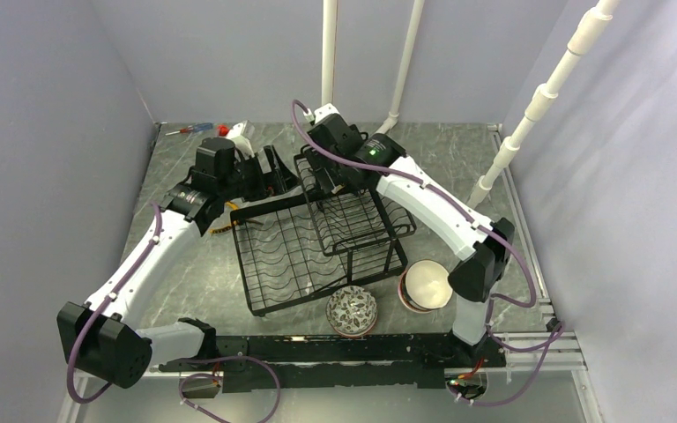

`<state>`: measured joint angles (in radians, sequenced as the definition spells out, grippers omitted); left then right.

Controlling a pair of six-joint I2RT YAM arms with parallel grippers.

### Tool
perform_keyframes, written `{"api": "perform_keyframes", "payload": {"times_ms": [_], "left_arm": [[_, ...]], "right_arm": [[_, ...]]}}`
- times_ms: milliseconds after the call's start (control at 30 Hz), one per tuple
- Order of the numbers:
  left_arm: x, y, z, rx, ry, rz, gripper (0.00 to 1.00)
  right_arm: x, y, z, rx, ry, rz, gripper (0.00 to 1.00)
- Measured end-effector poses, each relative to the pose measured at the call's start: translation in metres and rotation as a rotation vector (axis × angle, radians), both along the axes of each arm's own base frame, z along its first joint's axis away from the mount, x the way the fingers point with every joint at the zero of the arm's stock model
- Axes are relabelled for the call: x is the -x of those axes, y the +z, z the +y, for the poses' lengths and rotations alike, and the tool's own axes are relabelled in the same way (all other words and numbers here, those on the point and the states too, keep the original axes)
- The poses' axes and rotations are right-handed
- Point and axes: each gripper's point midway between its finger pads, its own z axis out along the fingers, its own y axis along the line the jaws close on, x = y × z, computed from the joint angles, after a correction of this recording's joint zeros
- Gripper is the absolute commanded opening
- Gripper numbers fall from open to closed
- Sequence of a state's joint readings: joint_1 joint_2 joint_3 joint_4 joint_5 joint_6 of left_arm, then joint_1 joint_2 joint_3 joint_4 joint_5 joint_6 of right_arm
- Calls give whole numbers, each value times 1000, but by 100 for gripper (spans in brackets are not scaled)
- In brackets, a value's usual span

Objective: Load the bowls into the dish rack
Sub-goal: Turn the bowl upside down on the dish rack.

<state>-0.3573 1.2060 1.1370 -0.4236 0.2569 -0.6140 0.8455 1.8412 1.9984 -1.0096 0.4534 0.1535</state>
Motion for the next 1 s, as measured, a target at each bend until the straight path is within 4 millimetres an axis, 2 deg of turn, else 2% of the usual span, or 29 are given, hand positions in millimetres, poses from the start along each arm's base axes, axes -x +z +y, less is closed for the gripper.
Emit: {"api": "perform_keyframes", "payload": {"times_ms": [233, 500, 600, 867, 1000], "left_arm": [[1, 0, -1, 3, -6, 1, 95], [1, 1, -1, 6, -4, 2, 95], [2, 2, 0, 6, -2, 1, 95], [5, 14, 5, 16, 27, -31, 95], [7, 18, 6, 22, 29, -40, 95]], "right_arm": [[5, -1, 5, -45, 35, 21, 82], [18, 15, 20, -161, 120, 30, 83], [25, 21, 29, -217, 168, 39, 86], [36, 32, 48, -314, 258, 50, 86], [36, 34, 48, -344, 273, 57, 86]]}}
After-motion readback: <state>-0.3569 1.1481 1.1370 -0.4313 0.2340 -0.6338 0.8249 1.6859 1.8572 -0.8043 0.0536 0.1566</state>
